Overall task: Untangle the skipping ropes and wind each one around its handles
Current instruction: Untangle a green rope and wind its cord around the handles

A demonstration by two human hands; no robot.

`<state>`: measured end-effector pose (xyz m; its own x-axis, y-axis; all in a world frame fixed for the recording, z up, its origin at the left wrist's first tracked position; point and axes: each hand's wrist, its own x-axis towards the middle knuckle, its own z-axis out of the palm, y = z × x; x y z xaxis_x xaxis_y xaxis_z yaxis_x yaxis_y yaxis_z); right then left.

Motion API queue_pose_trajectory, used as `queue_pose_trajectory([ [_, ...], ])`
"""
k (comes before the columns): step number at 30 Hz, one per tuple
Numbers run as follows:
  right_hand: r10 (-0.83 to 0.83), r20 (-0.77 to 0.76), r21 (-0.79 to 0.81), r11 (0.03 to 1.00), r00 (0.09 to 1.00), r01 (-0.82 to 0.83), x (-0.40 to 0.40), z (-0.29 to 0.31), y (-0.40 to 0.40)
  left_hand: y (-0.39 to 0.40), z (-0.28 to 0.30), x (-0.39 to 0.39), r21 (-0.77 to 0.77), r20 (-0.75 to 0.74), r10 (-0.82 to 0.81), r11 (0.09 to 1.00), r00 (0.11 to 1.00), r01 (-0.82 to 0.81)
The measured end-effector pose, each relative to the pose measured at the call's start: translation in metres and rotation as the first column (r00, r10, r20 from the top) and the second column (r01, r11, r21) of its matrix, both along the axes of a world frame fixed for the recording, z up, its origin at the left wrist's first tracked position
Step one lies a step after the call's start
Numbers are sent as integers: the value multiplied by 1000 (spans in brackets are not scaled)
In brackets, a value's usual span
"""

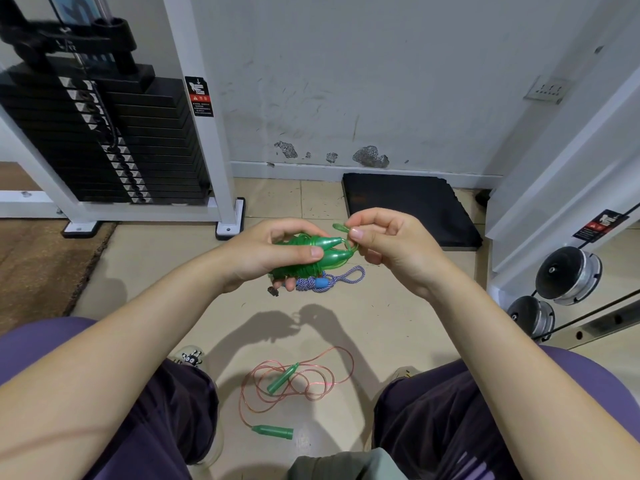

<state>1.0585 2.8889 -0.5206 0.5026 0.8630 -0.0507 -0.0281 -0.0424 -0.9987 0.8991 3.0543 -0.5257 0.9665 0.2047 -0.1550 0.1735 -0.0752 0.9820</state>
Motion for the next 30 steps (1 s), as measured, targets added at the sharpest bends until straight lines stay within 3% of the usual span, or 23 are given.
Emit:
queue_pose_trajectory([
  [9,192,8,-89,978,981,-190,6,2,-6,2,3,-3,-7,16,-29,1000,999,29],
  [21,220,-188,-50,971,957,-233,0,-7,-2,-1,4,-2,32,8,-42,999,999,42],
  [30,189,-249,11,981,950,-192,-1,-6,-1,2,2,-2,70,-17,-18,997,1000,19],
])
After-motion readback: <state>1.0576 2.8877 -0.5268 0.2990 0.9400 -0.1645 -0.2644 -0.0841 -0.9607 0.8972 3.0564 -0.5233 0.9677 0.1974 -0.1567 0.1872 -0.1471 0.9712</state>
